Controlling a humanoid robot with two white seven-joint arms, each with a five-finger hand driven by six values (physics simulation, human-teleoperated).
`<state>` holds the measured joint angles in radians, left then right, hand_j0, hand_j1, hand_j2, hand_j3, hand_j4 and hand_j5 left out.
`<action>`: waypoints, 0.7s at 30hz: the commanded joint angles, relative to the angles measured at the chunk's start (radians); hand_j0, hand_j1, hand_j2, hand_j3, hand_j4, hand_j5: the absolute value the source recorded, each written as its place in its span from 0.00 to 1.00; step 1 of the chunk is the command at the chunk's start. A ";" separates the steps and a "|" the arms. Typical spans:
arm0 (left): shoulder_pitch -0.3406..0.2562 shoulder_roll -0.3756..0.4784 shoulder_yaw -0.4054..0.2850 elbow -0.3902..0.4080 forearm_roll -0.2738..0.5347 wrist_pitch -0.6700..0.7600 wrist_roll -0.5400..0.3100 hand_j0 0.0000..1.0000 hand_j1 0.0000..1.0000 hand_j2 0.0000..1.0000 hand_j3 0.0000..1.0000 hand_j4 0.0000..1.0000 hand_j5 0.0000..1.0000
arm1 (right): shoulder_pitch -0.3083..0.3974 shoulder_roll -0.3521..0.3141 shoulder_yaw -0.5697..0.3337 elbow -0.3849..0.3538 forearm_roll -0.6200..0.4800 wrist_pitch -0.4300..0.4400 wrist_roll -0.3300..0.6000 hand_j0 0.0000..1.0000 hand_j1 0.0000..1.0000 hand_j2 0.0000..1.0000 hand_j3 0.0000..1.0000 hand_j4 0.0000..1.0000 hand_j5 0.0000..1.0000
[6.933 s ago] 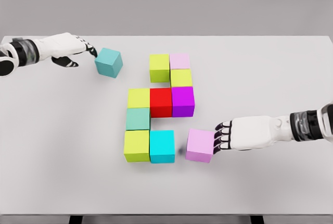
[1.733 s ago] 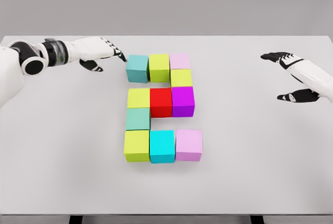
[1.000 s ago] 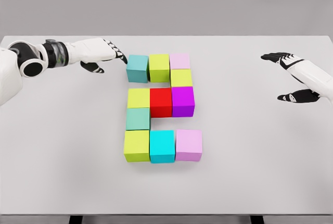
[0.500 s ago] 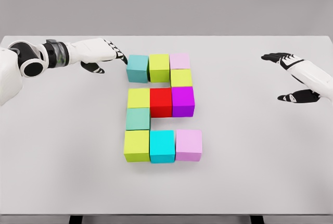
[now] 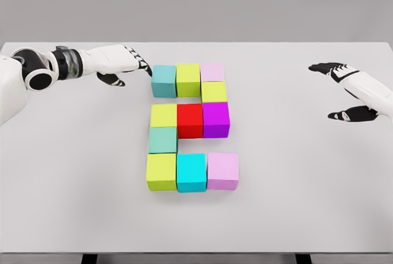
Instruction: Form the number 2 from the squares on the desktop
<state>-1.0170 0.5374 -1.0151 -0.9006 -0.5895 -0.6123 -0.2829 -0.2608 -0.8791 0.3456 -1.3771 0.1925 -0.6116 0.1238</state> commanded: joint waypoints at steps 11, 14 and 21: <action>-0.006 0.076 0.009 0.016 0.019 0.001 0.005 0.91 0.91 0.91 0.91 0.91 0.91 | 0.000 -0.001 0.000 0.000 -0.007 0.001 -0.001 1.00 1.00 1.00 1.00 1.00 1.00; -0.005 0.157 0.015 0.012 0.063 0.001 0.011 1.00 1.00 1.00 1.00 1.00 1.00 | 0.000 -0.001 -0.002 -0.002 -0.007 0.001 -0.001 1.00 1.00 1.00 1.00 1.00 1.00; 0.002 0.355 0.035 0.008 0.155 0.001 0.011 1.00 1.00 1.00 1.00 1.00 1.00 | 0.000 -0.001 0.000 -0.002 -0.007 0.001 -0.001 1.00 1.00 1.00 1.00 1.00 1.00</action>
